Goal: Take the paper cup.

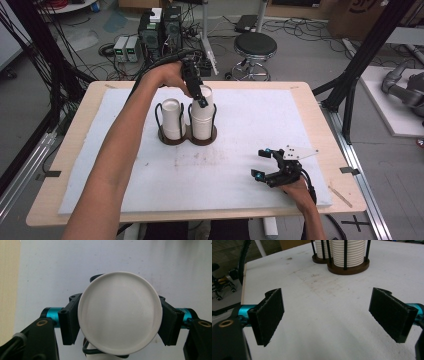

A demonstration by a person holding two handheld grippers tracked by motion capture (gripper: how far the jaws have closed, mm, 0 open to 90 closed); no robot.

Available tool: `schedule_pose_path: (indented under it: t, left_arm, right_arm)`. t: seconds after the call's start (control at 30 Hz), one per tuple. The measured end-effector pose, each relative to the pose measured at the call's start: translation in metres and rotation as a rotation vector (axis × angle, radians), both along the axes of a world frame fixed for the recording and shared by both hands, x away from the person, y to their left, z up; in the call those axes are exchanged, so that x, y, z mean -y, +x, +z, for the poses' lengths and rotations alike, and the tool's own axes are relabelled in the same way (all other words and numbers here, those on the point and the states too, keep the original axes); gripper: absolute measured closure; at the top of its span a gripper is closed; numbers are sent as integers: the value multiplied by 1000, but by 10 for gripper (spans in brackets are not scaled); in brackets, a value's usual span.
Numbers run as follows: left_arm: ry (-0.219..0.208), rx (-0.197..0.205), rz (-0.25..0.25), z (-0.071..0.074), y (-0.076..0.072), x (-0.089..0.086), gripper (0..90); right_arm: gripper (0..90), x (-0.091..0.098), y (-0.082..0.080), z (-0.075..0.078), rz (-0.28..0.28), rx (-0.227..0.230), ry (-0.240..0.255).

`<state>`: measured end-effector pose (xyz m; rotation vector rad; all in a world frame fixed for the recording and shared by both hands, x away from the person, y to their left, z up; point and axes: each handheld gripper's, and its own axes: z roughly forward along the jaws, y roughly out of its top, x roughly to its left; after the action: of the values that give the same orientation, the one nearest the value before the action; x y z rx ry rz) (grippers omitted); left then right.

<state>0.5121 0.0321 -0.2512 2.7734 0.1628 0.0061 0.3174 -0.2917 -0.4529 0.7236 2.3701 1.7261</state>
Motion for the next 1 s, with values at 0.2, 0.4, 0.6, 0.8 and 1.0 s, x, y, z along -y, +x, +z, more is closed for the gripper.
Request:
schedule_pose_path:
  t: [0.2, 0.4, 0.6, 0.8, 1.0]
  left_arm:
    - [-9, 8, -6, 3, -1, -2, 316]
    - [-11, 4, -5, 3, -1, -4, 320]
    - [-30, 8, -3, 7, -1, -5, 325]
    - [-62, 16, 16, 14, -2, -10, 332]
    - [-100, 34, 19, 27, -5, -16, 342]
  right_arm:
    - [133, 0, 0, 0, 2, -6, -2]
    - [134, 0, 0, 0, 3, -2, -4]
    - [133, 0, 0, 0, 1, -7, -3]
    - [133, 0, 1, 0, 3, -2, -4]
    - [134, -1, 0, 0, 3, -1, -8]
